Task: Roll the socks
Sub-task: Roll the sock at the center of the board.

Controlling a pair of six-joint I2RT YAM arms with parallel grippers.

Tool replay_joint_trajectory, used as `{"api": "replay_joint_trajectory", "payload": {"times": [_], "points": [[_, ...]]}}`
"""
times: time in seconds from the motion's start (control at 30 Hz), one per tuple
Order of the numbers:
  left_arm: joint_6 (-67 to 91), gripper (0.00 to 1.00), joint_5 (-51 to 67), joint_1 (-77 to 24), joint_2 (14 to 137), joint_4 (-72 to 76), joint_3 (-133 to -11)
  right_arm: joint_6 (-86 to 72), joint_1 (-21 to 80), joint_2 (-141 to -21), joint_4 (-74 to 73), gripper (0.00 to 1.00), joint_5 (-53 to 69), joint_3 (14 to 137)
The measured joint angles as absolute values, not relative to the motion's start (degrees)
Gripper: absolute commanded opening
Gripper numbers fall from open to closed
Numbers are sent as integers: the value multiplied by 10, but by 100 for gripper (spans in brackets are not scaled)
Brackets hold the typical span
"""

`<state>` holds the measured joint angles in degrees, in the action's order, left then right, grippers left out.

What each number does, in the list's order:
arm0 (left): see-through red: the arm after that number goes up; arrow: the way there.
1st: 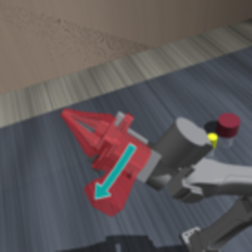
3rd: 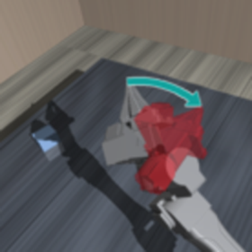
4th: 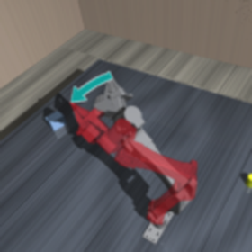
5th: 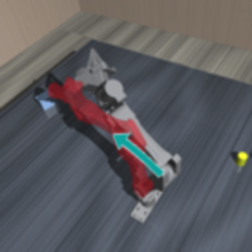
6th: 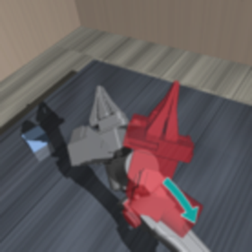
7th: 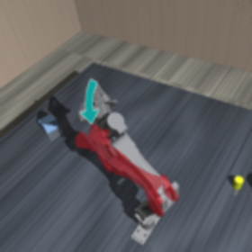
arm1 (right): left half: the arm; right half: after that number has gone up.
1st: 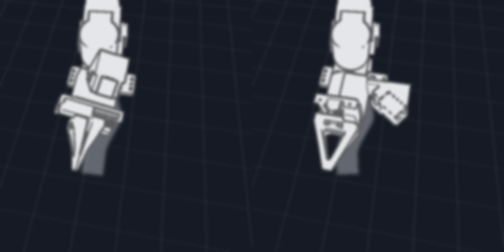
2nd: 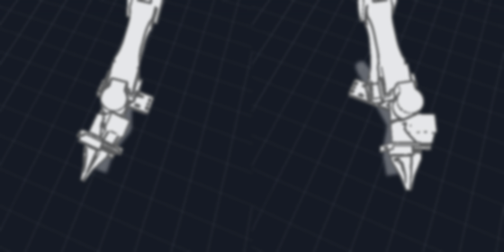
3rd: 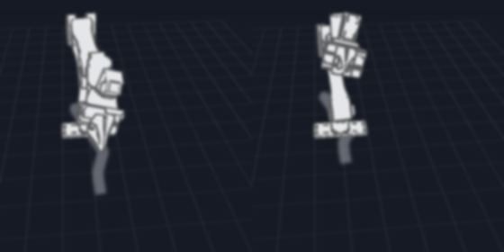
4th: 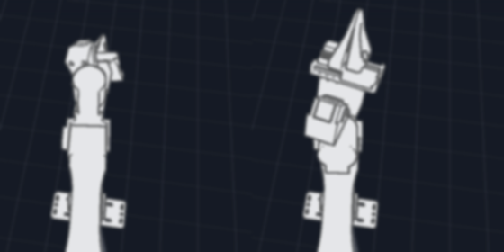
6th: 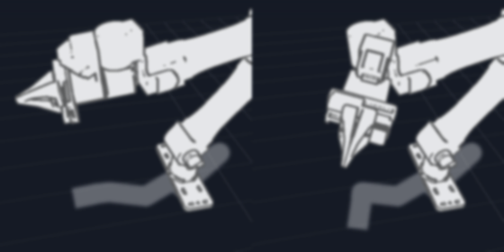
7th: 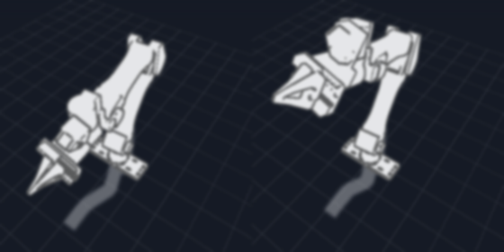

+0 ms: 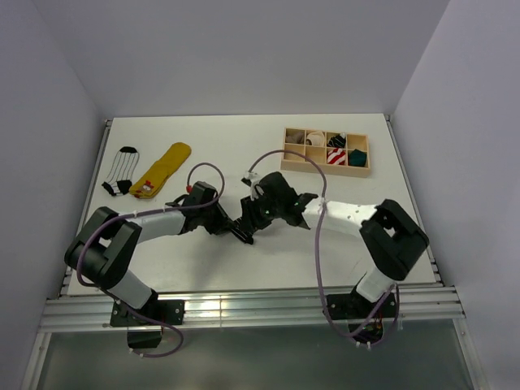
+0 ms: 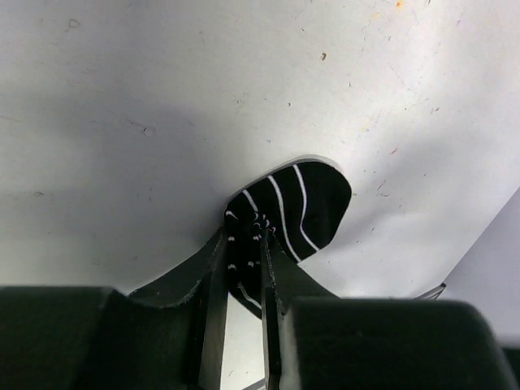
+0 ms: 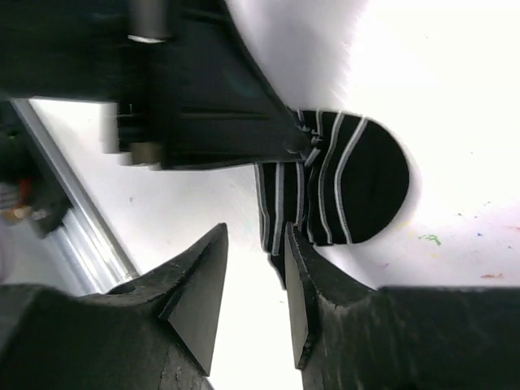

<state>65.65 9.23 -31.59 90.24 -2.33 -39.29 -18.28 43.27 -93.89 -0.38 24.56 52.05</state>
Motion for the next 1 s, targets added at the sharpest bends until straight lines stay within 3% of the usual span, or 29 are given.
{"api": "replay_joint_trajectory", "payload": {"times": [0.17,0.43,0.67,0.83,0.87,1.0], "points": [[649,22,92,-316,908,-45,-407,-145,526,-881,12,43,96,490],[638,22,92,-316,914,-68,-422,-97,600,-909,17,42,-48,488],[634,22,92,-316,914,-72,-424,-79,618,-968,25,41,-102,492],[630,28,92,-316,914,-73,-424,-75,621,-980,24,41,-115,503],[630,30,92,-316,914,-73,-424,-73,621,-985,23,39,-119,506],[628,41,87,-315,909,-74,-424,-67,623,-1007,21,14,-139,525]]}}
